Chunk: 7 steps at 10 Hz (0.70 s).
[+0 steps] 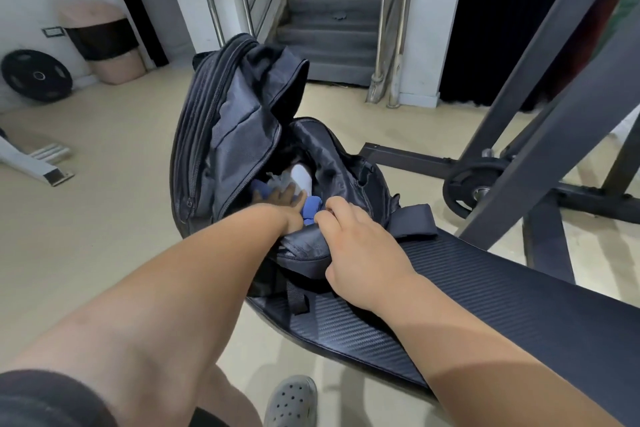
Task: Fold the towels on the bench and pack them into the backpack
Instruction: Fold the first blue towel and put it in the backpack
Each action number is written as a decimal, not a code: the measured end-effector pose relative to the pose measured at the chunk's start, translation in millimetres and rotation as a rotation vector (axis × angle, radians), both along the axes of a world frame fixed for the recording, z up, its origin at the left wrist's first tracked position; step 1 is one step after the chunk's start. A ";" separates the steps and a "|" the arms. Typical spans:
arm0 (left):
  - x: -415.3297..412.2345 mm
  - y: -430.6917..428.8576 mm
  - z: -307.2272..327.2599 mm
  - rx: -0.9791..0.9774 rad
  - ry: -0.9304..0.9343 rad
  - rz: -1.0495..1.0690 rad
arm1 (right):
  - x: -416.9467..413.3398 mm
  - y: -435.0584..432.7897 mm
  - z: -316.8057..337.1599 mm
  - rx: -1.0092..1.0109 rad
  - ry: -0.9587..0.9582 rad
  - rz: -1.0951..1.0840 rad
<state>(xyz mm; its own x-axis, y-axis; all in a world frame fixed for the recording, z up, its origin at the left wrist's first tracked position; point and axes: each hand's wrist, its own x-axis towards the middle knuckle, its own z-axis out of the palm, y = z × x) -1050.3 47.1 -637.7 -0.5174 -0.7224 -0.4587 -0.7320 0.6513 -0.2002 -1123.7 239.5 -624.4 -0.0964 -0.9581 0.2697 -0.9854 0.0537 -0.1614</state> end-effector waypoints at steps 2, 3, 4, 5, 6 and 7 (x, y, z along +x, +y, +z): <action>3.2 4.0 3.0 0.035 0.049 0.051 | 1.3 2.3 1.1 -0.011 0.056 0.000; 3.4 11.6 18.6 -0.260 0.116 -0.083 | -0.6 3.2 -0.9 -0.017 0.085 -0.005; 9.2 10.5 31.5 -0.337 0.122 -0.117 | 3.1 2.0 -0.6 -0.018 0.092 -0.026; 10.3 5.9 36.2 -0.375 0.366 -0.028 | 6.8 0.1 1.2 -0.018 0.102 -0.052; 13.5 12.7 31.6 -0.230 0.304 0.046 | 9.5 -0.5 2.7 -0.010 0.110 -0.073; 18.8 25.0 34.5 -0.059 0.213 0.076 | 7.7 0.9 1.4 -0.010 0.100 -0.068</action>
